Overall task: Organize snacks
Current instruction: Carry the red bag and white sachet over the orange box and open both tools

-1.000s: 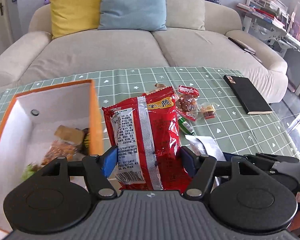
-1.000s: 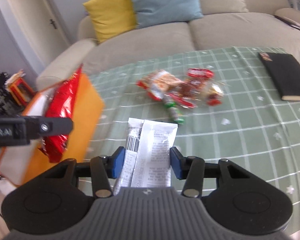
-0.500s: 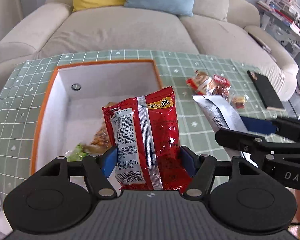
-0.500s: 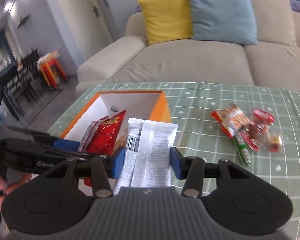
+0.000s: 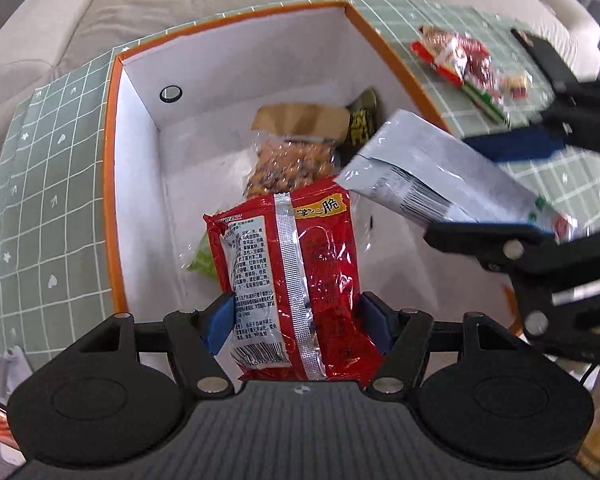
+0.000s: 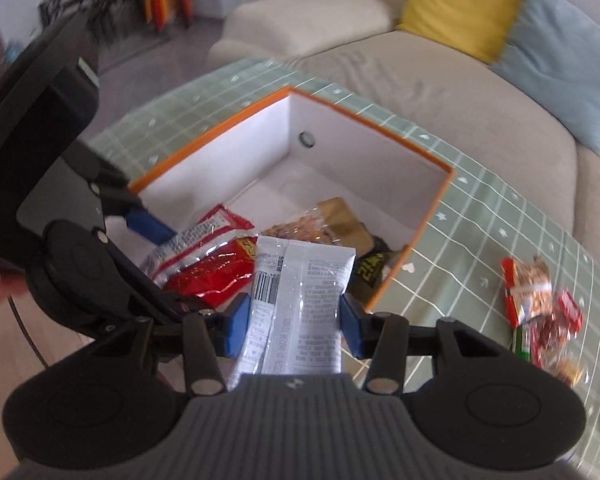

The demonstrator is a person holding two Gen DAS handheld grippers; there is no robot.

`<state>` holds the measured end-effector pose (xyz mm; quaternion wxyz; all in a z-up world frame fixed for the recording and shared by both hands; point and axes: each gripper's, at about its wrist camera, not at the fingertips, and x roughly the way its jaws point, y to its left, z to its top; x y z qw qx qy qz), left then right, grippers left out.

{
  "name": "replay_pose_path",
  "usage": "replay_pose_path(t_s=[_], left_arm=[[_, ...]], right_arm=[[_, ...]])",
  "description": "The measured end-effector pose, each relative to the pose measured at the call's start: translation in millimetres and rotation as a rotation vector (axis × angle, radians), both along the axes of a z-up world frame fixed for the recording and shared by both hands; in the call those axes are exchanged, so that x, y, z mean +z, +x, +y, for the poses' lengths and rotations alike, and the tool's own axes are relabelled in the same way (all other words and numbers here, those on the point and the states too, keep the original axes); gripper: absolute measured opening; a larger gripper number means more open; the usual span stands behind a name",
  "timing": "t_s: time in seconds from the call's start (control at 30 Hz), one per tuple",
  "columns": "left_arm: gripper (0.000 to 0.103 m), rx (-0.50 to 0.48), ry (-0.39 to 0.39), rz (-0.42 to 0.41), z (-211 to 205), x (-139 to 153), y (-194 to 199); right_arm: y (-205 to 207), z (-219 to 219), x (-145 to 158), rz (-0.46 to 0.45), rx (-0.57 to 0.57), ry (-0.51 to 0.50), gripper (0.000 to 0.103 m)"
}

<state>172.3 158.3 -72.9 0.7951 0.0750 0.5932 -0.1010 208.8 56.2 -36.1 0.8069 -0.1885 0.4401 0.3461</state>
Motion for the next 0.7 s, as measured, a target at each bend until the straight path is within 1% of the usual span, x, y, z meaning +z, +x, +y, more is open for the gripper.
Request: replay_pose_path(t_s=[0.07,0.13,0.17,0.23,0.3,0.43,0.53,0.63,0.7], left_arm=[[0.077,-0.021,0.017,0.006,1,-2,0],[0.077,-0.047,0.037,0.005,0,-5,1],[0.077,-0.061,0.051,0.002,-1,-7,1],[0.077,-0.089,0.083,0.003,-3,-11,1],[0.077,-0.117,0.117,0.006,-6,-14,0],[0.077,-0.143,0.165,0.021,-13,-21,2],[0.081,-0.133,0.182,0.026,-13,-25,4],[0.083,-0.125,0.174,0.026,-11,-26,4],[0.088,-0.136,0.169,0.012,-11,-23,3]], right_arm=[[3,8,-2,-0.002,0.018,-0.031,0.046],[12,14,-5,0.008,0.013,-0.041,0.046],[17,15,-6,0.022,0.007,-0.035,0.046],[26,16,-10,0.079,0.013,-0.014,0.046],[31,20,-15,0.116,0.019,-0.018,0.047],[36,32,-23,0.117,0.030,-0.075,0.047],[38,36,-28,0.137,0.016,-0.086,0.047],[38,38,-34,0.141,0.010,-0.095,0.047],[37,38,-36,0.142,0.010,-0.100,0.048]])
